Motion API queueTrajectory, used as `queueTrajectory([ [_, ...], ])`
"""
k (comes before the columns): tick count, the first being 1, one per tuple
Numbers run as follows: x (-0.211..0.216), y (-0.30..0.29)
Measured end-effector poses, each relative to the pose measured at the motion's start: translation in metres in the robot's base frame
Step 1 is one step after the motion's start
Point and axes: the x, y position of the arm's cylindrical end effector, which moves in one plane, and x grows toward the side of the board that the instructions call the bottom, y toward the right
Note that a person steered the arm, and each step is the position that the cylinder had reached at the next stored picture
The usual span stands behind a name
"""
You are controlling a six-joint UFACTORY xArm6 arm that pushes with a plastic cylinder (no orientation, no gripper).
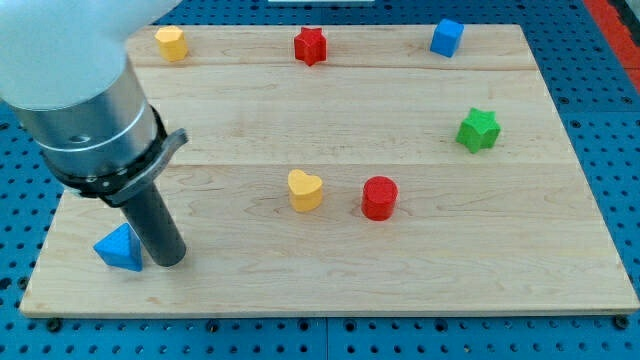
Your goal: Nudge the yellow heart a bit down
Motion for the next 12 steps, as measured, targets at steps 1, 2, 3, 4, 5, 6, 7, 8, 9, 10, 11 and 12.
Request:
queueTrajectory([
  [1,-0.005,0.021],
  [2,-0.014,0.034],
  [3,-0.015,0.036],
  [4,-0.015,0.036],
  [5,-0.016,0.036],
  [6,-0.018,0.036],
  [7,-0.022,0.036],
  [8,-0.027,0.035],
  [9,-0.027,0.032],
  [10,-0.021,0.032],
  [11,-0.014,0.047],
  [12,-0.014,0.056],
])
